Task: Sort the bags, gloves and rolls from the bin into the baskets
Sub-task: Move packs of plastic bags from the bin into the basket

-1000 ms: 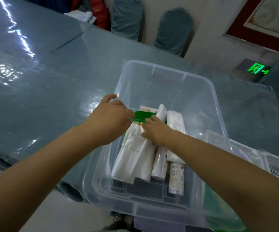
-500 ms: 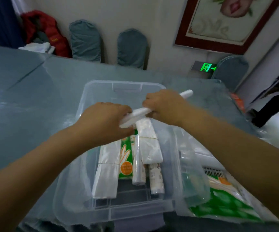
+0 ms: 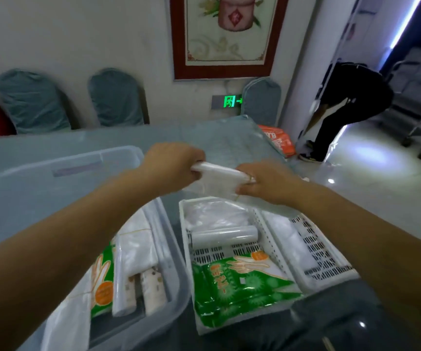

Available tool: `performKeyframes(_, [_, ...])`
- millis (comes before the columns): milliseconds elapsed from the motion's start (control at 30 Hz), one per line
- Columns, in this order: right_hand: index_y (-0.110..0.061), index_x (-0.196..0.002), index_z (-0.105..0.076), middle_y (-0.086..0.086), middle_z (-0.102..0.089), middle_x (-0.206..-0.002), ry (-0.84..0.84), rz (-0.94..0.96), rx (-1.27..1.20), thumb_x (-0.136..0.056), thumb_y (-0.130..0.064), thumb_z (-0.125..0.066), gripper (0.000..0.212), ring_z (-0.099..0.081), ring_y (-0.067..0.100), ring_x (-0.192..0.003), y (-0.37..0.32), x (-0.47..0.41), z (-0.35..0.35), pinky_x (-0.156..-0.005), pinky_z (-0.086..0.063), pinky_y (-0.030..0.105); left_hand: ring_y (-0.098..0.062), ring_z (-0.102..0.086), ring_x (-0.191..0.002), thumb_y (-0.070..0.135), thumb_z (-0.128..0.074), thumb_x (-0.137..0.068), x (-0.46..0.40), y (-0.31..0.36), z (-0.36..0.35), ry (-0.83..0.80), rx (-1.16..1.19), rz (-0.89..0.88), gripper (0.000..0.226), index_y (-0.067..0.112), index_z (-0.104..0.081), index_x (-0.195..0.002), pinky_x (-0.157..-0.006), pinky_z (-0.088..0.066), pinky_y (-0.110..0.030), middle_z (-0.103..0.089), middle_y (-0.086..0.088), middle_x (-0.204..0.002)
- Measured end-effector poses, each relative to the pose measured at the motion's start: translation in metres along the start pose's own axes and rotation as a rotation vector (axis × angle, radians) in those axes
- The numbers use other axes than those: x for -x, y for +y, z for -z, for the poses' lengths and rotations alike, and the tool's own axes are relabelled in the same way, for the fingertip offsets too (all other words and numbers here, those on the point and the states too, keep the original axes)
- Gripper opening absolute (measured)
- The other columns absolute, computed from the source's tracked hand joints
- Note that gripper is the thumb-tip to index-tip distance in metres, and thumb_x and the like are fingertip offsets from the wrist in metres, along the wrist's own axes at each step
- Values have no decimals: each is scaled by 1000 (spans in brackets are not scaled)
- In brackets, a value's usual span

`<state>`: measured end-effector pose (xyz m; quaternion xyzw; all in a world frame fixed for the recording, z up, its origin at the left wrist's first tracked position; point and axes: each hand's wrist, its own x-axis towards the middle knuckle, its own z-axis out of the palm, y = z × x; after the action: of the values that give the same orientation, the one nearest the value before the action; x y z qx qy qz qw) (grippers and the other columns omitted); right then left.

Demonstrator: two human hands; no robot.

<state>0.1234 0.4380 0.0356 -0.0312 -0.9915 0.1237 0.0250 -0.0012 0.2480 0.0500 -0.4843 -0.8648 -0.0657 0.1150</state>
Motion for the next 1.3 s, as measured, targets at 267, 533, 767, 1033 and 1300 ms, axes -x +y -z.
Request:
performKeyframes(267, [-23, -101, -63, 5, -66, -95, 101, -359, -77, -82, -37, -64, 24, -58, 25, -89, 190, 68, -6, -65, -37, 31, -34, -57, -104, 31, -60, -79, -123, 118, -74, -57, 97, -47, 44, 16, -48, -118, -81, -48, -39, -58, -11, -117])
performKeyframes(533, [-21, -95, -64, 3, -66, -88, 226, -644, -311, -82, -31, -65, 16, -60, 21, -77, 335, 116, -23, -62, -47, 29, -28, -54, -111, 27, -56, -84, -169, 245, -197, -319, 486, 124, 45, 16, -47, -127, -89, -44, -35, -55, -8, -128])
performKeyframes(767, [-19, -104, -59, 0, -62, -94, 128, -668, -402, -86, -36, -61, 25, -61, 19, -81, 392, 125, -47, -71, -54, 36, -22, -57, -89, 15, -56, -84, -161, 322, -282, -524, 734, 329, 22, 8, -54, -105, -67, -44, -26, -59, -8, -105])
performKeyframes(1033, [-17, -110, -59, -4, -59, -95, 135, -687, -430, -84, -37, -63, 33, -58, 16, -81, 418, 129, -58, -67, -51, 29, -19, -51, -50, 12, -63, -82, -179, 347, -300, -392, 1289, 1046, 22, 6, -49, -66, -48, -42, -25, -51, -8, -61])
performKeyframes(1300, [-22, -100, -57, -7, -57, -92, 200, -705, -487, -83, -39, -64, 25, -54, 8, -75, 422, 131, -66, -55, -37, 13, -23, -62, -74, 11, -62, -80, -192, 364, -302, -356, 1351, 1140, 28, 7, -53, -106, -54, -50, -28, -63, -9, -91])
